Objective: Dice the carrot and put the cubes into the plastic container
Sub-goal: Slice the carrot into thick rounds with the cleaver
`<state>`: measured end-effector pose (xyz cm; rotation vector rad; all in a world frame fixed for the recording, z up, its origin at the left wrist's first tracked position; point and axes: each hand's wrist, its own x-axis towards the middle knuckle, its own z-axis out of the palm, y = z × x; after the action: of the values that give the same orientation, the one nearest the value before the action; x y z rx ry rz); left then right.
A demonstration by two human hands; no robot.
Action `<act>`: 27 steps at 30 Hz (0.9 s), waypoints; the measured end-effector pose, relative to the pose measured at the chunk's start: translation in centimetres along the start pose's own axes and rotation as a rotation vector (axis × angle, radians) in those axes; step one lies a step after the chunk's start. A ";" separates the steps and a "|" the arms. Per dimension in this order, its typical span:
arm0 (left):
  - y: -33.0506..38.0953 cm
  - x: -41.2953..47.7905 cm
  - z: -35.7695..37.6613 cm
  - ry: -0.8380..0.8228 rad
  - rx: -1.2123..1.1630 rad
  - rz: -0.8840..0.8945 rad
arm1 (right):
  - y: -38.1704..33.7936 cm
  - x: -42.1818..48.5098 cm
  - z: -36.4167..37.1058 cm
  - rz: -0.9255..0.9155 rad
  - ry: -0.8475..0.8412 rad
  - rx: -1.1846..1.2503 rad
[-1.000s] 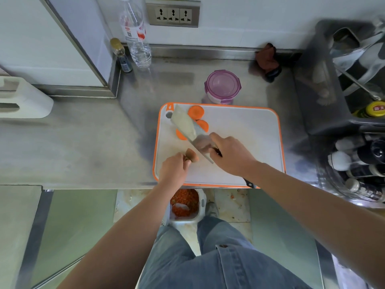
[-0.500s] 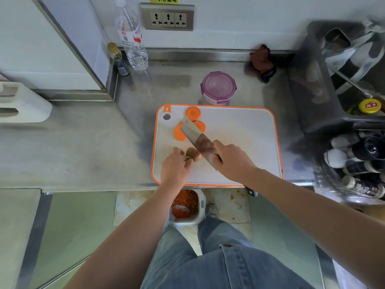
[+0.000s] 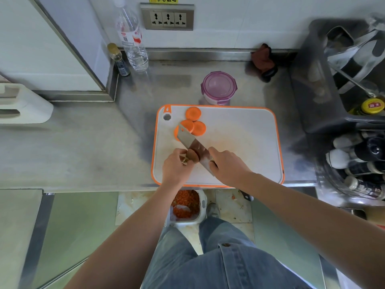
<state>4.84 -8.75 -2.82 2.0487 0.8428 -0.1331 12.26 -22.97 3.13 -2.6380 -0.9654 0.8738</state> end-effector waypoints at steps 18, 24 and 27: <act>0.8 -0.7 -0.1 0.048 0.168 -0.088 | 0.2 -0.5 0.3 0.007 0.113 -0.059; 1.0 -0.5 0.5 0.038 0.087 -0.143 | 0.2 -1.1 1.0 0.012 0.090 -0.045; 0.8 -0.6 0.5 0.089 -0.073 -0.201 | -0.1 -0.9 0.8 -0.010 0.072 -0.008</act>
<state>5.02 -9.72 -2.30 1.9101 1.0930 -0.1209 11.19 -23.47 2.91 -2.6492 -0.9658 0.7688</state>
